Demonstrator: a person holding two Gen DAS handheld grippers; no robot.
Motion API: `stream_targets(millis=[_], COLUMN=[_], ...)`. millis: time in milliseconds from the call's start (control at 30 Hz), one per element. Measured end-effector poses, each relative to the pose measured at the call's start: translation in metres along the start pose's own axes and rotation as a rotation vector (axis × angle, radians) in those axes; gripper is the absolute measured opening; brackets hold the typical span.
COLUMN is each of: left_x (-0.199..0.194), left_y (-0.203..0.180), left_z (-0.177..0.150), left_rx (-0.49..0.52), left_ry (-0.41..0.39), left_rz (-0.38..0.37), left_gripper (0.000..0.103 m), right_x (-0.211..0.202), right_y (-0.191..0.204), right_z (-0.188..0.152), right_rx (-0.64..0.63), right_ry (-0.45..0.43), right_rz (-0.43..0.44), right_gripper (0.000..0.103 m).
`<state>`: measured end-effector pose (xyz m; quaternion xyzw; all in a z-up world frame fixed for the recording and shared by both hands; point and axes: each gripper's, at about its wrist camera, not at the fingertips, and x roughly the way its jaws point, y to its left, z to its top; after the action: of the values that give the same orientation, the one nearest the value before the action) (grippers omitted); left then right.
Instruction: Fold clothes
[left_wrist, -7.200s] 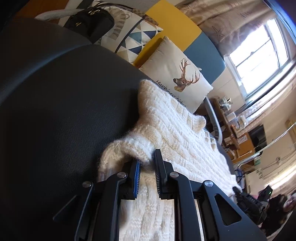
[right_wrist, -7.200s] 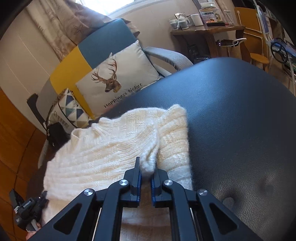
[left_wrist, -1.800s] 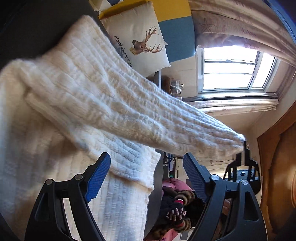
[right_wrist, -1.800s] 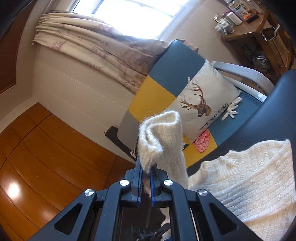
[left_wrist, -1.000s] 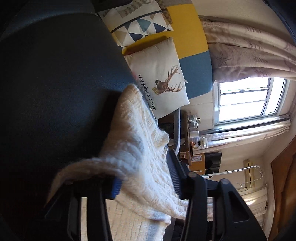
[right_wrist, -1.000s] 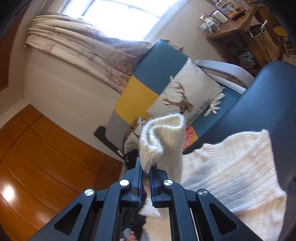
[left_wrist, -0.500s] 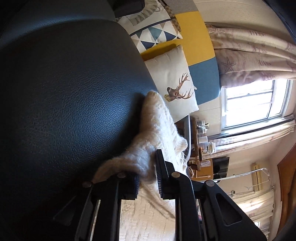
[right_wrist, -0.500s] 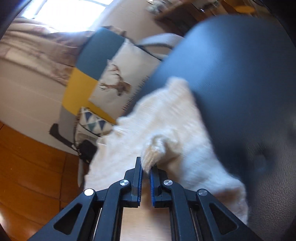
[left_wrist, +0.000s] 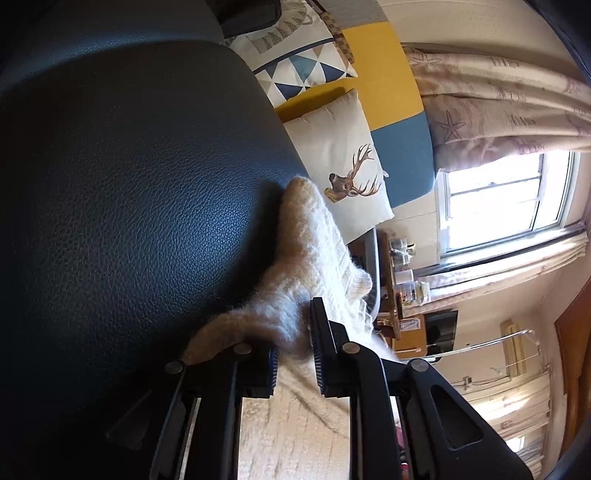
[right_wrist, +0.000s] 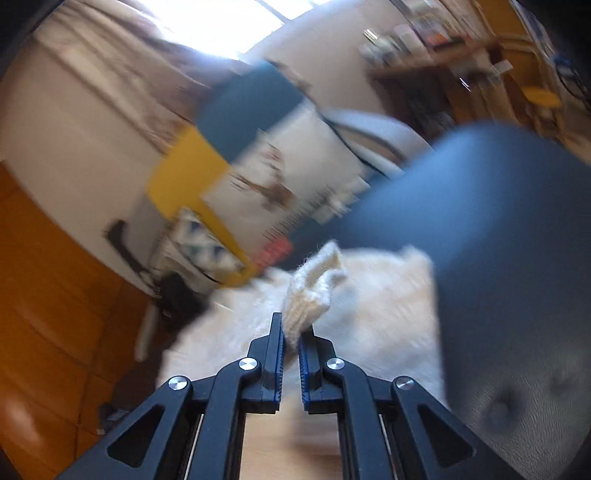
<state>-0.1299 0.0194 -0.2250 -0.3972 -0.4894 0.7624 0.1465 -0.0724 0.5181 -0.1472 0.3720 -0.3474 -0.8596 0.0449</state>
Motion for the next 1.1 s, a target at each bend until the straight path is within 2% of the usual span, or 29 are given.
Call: stream_targets(millis=[67, 267, 400, 467, 533, 667, 767, 867, 933, 1000, 1033, 1100], left_x=[0.0, -0.003, -0.003, -0.004, -0.005, -0.008, -0.009, -0.012, -0.014, -0.016, -0.016, -0.019], left_y=[-0.002, 0.003, 0.002, 0.001, 0.0, 0.001, 0.002, 0.0, 0.0, -0.001, -0.001, -0.001], left_z=[-0.001, -0.001, -0.003, -0.003, -0.004, -0.004, -0.004, -0.004, -0.005, -0.005, -0.006, -0.006], left_rx=[0.019, 0.015, 0.022, 0.015, 0.021, 0.021, 0.016, 0.017, 0.015, 0.015, 0.019, 0.02], left_ry=[0.009, 0.015, 0.017, 0.025, 0.029, 0.041, 0.046, 0.043, 0.043, 0.046, 0.05, 0.057], left_rz=[0.012, 0.02, 0.039, 0.047, 0.052, 0.053, 0.053, 0.06, 0.058, 0.056, 0.059, 0.056], left_gripper=[0.018, 0.018, 0.018, 0.018, 0.018, 0.019, 0.022, 0.022, 0.026, 0.027, 0.027, 0.027], right_x=[0.015, -0.001, 0.009, 0.011, 0.001, -0.042, -0.057, -0.03, 0.001, 0.032, 0.044, 0.042], right_y=[-0.024, -0.037, -0.045, -0.053, -0.057, -0.034, -0.001, 0.036, 0.042, 0.033, 0.026, 0.016], right_z=[-0.014, -0.026, -0.03, -0.027, -0.024, -0.015, -0.005, 0.009, 0.019, 0.025, 0.027, 0.027], right_rx=[0.06, 0.111, 0.149, 0.228, 0.285, 0.127, -0.044, -0.212, -0.276, -0.274, -0.264, -0.228], right_ry=[0.067, 0.003, 0.043, 0.059, 0.089, 0.021, -0.051, -0.022, 0.04, 0.11, 0.136, 0.123], right_rz=[-0.056, -0.004, -0.005, 0.059, 0.081, -0.096, -0.122, -0.158, -0.215, -0.323, -0.371, -0.366], right_gripper=[0.006, 0.006, 0.004, 0.009, 0.021, 0.024, 0.024, 0.022, 0.022, 0.018, 0.013, 0.008])
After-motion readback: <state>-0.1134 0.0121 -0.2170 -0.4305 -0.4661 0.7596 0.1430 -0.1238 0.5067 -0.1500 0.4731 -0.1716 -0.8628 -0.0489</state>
